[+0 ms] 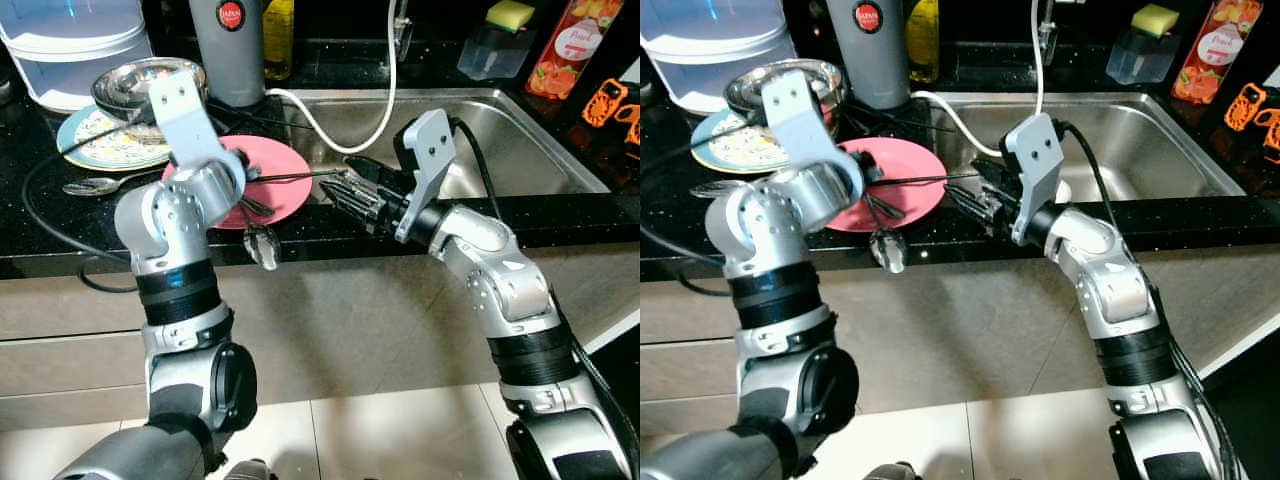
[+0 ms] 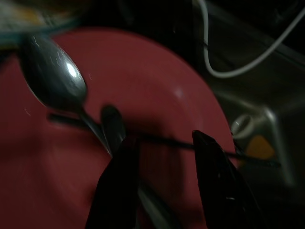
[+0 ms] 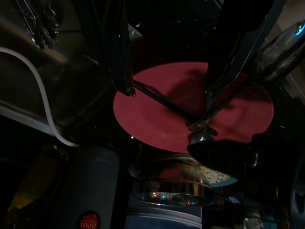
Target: Kitchen organization
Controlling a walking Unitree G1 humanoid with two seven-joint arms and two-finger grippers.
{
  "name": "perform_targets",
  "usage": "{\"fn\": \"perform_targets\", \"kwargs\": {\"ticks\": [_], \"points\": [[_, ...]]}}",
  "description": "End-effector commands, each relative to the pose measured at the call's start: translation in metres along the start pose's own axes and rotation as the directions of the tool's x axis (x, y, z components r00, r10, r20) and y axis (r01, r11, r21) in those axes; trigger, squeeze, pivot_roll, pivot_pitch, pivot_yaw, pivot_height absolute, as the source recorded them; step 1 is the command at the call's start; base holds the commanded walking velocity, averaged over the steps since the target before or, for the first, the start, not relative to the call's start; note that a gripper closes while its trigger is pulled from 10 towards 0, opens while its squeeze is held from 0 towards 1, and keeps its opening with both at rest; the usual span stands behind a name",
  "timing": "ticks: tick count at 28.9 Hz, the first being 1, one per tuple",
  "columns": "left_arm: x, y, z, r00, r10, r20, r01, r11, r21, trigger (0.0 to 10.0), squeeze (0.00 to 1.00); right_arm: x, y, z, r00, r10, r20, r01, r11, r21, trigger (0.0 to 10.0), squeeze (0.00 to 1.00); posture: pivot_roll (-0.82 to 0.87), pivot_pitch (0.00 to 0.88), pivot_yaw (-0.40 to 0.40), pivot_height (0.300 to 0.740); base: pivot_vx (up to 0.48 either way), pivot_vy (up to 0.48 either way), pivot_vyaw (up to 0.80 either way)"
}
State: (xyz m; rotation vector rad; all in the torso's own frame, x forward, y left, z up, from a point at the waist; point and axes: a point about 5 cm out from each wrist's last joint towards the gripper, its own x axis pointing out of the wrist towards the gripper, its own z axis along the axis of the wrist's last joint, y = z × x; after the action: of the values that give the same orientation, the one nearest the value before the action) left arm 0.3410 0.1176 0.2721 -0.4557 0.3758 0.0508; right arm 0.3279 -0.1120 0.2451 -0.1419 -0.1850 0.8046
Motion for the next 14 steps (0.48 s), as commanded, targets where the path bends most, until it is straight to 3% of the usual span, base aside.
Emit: {"fn": "perform_targets", "kwargs": {"ticks": [1,14], "points": [[0.002,-0.003,-0.012,0.998,-0.013,-0.066,0.011,0.999,-0.034,10.0,0.00,-0.003,-0.003,-0.003,1.000,-0.017,-0.006,0.017,1.000,0.003,10.0,0.00,0.20,0.025,-0.024,0.740,0.000,0.000,0.00],[-0.003,0.002,-0.024,0.990,0.087,-0.114,-0.092,0.995,-0.036,10.0,0.00,-0.002,-0.003,-0.005,1.000,-0.016,-0.013,0.016,1.000,0.013,10.0,0.00,0.21,0.033,-0.031,0.740,0.000,0.000,0.00]]}}
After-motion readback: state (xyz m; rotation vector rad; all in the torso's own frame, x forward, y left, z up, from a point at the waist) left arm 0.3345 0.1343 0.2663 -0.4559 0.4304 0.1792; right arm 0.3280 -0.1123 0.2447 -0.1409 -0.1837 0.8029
